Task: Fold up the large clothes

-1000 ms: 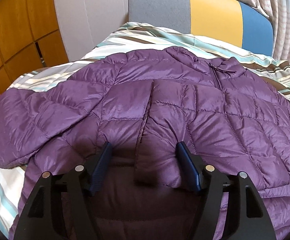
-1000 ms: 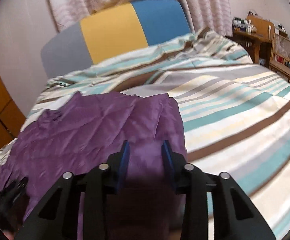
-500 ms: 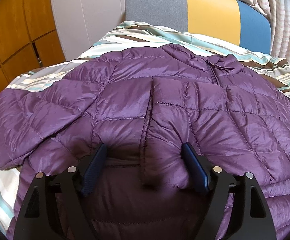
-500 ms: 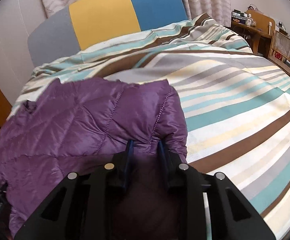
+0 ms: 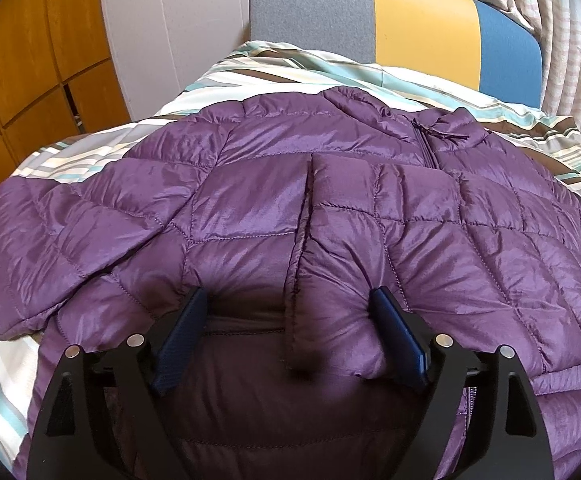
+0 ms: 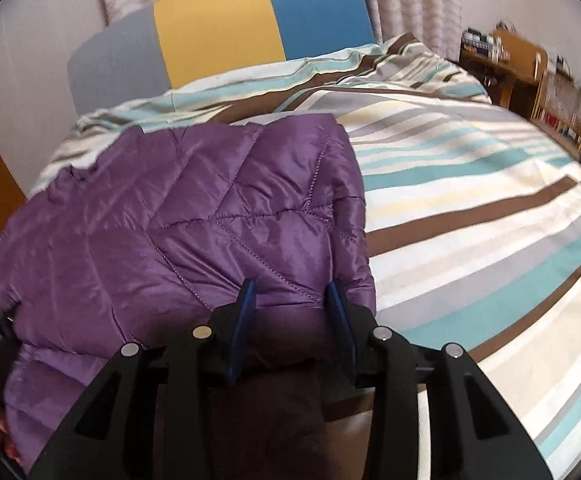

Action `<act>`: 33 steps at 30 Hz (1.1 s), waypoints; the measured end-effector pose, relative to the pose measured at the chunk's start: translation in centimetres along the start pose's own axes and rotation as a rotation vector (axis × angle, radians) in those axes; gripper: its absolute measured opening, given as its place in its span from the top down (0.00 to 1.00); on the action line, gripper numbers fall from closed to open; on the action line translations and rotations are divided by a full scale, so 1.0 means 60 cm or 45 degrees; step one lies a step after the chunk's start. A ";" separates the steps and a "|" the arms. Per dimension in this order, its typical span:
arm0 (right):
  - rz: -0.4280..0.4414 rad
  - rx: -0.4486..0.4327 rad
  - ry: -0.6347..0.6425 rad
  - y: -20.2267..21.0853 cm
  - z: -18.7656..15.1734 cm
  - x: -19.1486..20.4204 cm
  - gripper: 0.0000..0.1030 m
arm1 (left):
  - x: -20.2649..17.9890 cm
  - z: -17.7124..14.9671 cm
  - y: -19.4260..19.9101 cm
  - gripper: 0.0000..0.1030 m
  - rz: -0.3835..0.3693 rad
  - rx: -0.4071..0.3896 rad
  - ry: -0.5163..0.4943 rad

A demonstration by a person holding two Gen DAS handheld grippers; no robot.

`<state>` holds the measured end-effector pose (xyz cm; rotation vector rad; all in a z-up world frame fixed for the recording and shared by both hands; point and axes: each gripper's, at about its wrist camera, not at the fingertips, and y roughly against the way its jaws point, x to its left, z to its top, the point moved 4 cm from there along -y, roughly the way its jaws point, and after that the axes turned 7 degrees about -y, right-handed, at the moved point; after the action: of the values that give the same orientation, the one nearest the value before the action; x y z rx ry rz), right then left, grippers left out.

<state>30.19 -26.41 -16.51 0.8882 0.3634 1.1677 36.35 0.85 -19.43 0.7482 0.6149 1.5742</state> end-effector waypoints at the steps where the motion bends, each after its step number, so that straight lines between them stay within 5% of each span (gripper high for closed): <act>1: -0.026 -0.006 0.022 -0.001 -0.002 0.005 0.63 | 0.000 0.000 -0.001 0.18 0.000 0.000 0.000; 8: -0.096 -0.028 0.081 -0.008 -0.007 0.015 0.62 | 0.000 0.000 0.000 0.03 -0.017 0.022 0.006; 19: -0.089 -0.030 0.077 -0.008 -0.006 0.013 0.61 | 0.030 -0.038 0.044 0.03 -0.137 0.053 0.023; 33: -0.088 -0.031 0.079 -0.008 -0.005 0.012 0.61 | 0.165 -0.100 0.108 0.03 -0.126 0.029 0.291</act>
<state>30.56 -25.69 -16.97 0.8138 0.4263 1.1354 26.98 9.99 -17.27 0.5498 0.8256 1.5748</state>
